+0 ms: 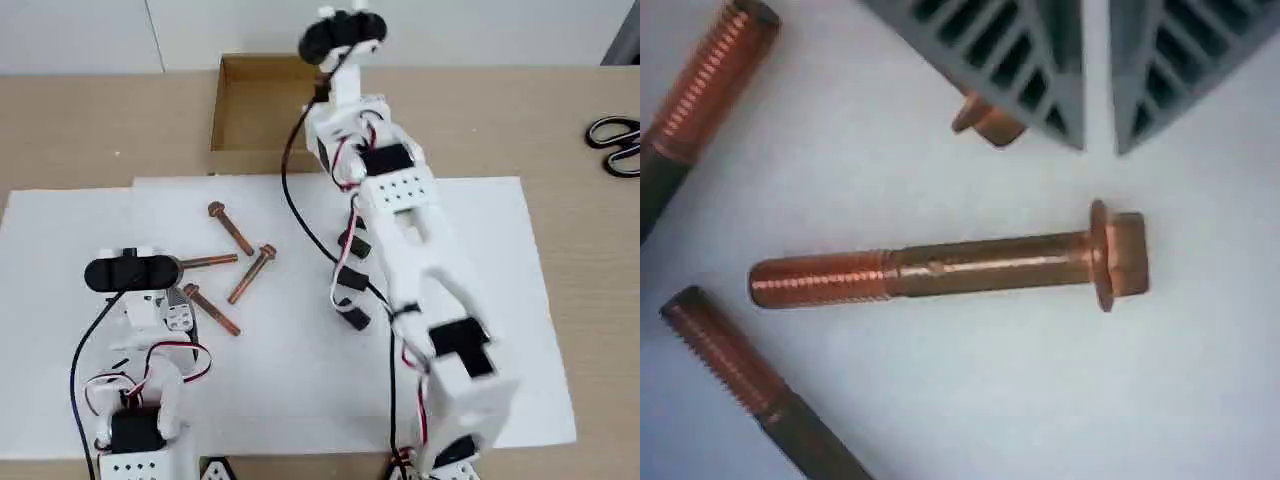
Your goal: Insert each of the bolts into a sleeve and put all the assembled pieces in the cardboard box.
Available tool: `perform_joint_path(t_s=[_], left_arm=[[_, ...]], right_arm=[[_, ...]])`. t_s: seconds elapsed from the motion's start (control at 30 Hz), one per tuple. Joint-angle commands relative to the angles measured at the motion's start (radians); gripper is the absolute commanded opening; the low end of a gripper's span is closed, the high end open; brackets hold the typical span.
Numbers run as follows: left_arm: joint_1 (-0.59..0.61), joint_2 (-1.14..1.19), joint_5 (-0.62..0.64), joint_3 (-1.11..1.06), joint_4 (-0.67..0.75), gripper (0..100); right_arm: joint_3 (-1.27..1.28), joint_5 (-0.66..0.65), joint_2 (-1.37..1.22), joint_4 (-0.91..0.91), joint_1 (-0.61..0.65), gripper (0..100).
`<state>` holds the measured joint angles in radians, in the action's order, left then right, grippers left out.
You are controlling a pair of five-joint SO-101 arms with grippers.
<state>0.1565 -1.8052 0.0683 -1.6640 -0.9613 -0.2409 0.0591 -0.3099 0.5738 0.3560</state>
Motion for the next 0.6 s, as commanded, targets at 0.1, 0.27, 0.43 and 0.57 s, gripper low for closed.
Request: perform_joint_path(t_s=[0.1, 0.27, 0.43, 0.57], left_arm=[[0.008, -0.011, -0.002, 0.004, 0.002, 1], [0.008, -0.011, -0.002, 0.004, 0.0, 1], [0.008, -0.011, -0.002, 0.004, 0.0, 1], [0.008, -0.011, -0.002, 0.004, 0.0, 1]], right_arm=[[-0.316, -0.031, -0.197, -0.01, -0.007, 0.3], [-0.402, -0.035, -0.317, -0.01, -0.007, 0.6], [-0.408, -0.1, -0.36, 0.001, -0.007, 11.7], [-0.408, -0.103, -0.358, 0.038, -0.007, 20.2]])
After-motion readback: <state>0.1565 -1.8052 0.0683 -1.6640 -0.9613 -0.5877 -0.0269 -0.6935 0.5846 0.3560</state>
